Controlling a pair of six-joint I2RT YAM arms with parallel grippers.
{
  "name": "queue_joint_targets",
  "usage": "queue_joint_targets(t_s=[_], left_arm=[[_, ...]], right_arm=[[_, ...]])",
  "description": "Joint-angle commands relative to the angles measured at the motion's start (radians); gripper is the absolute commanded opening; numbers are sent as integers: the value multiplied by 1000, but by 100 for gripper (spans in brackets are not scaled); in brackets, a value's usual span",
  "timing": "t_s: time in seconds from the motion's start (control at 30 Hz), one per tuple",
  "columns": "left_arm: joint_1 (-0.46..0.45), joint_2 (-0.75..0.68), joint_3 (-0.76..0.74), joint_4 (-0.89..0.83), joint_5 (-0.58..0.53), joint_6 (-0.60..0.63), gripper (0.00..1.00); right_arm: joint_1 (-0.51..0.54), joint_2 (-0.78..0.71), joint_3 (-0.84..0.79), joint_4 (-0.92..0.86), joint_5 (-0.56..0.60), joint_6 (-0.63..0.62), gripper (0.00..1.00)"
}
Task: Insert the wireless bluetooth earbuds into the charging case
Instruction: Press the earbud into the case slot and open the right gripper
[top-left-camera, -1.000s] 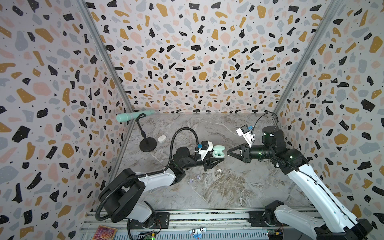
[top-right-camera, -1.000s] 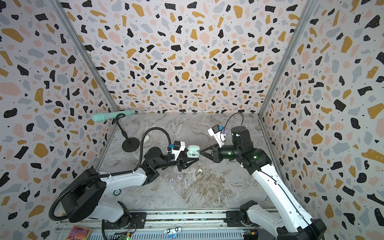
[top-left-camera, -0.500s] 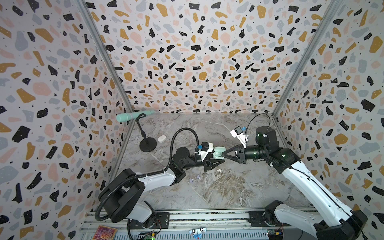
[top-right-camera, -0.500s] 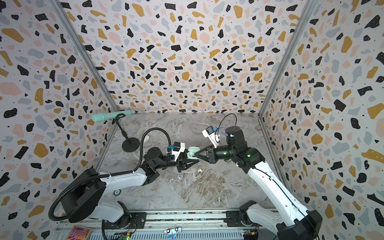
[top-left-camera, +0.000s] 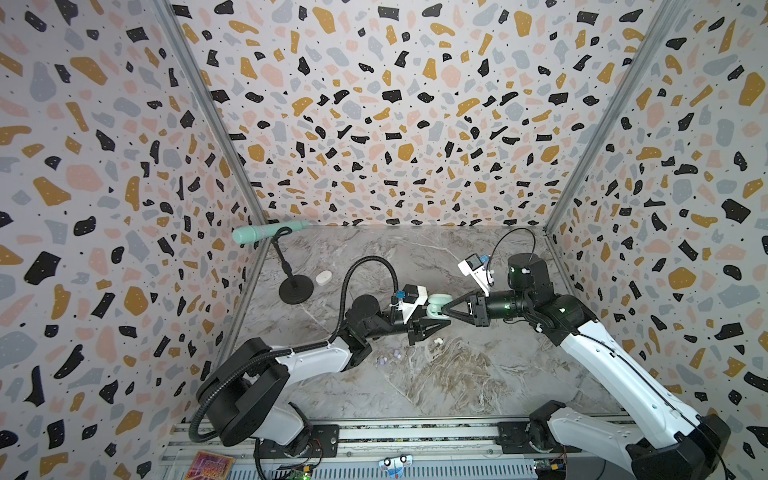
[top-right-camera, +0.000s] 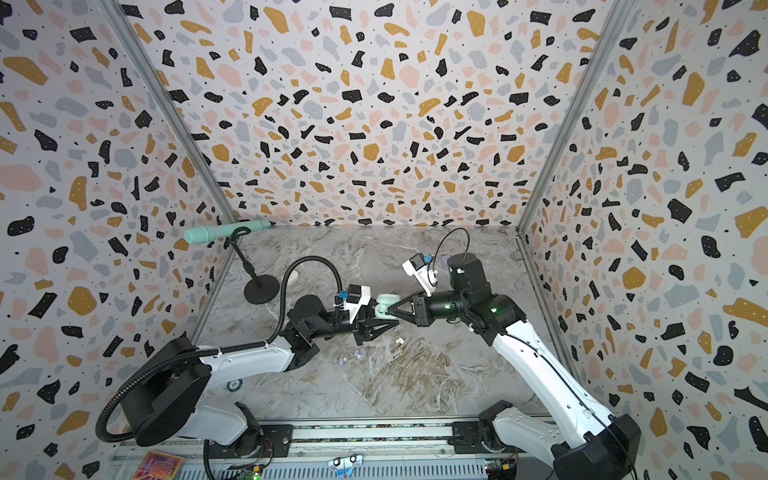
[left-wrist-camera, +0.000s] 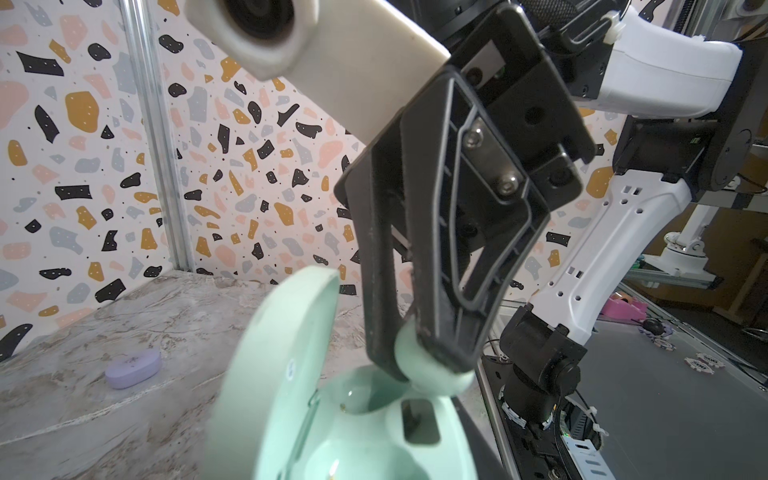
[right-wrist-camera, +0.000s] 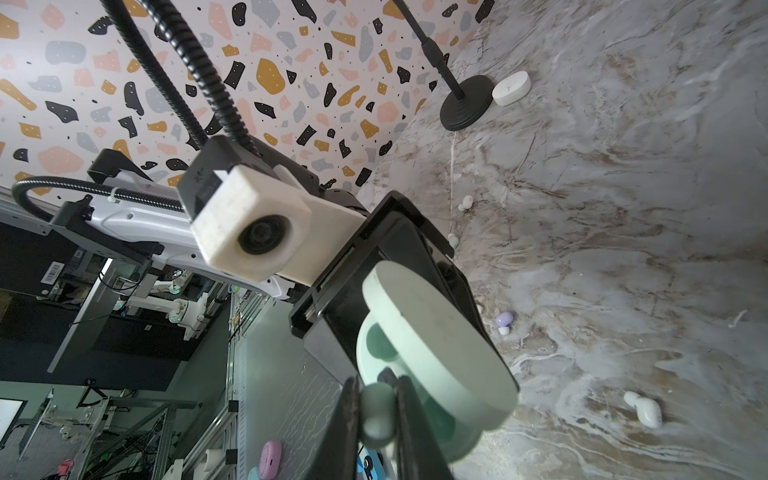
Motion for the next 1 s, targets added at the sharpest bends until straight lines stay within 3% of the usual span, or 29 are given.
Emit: queue_joint_targets(t_s=[0.0, 0.97], left_arm=[[-10, -43, 7, 86, 25, 14, 26], [-14, -48, 7, 97, 30, 5, 27]], right_arm=[[-6, 6, 8, -24, 27, -10, 12], [-16, 8, -28, 63, -26, 47, 12]])
